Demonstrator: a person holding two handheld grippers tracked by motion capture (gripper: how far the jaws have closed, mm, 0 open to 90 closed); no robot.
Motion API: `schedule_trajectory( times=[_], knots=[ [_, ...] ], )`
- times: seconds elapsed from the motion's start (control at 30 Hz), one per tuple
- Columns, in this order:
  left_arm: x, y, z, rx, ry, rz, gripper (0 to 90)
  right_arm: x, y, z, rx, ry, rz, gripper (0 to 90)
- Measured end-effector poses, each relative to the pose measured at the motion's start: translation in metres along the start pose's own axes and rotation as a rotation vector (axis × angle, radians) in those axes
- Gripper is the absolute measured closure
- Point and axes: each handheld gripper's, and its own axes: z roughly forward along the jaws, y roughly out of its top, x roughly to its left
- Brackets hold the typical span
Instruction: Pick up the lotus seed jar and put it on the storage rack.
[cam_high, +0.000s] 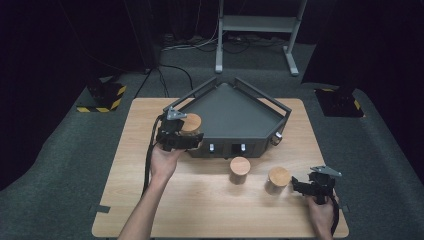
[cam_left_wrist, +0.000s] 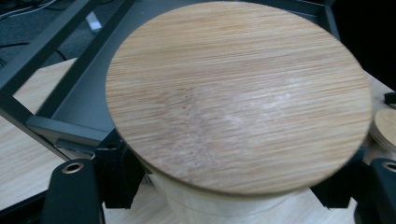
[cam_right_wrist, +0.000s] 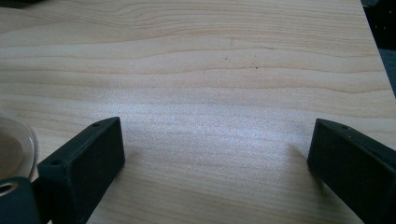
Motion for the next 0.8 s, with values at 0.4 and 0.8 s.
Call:
schedule_trajectory(
  times=[0.4, 0.8],
  knots=[
    [0.001, 0.025, 0.023, 0.033, 0.058, -0.034, 25.2, 0.000, 0.000, 0.000, 0.000, 0.000, 0.000, 3.0],
    [0.000, 0.038, 0.047, 0.042, 0.106, -0.057, 25.3, 0.000, 0.000, 0.000, 0.000, 0.000, 0.000, 3.0]
  ],
)
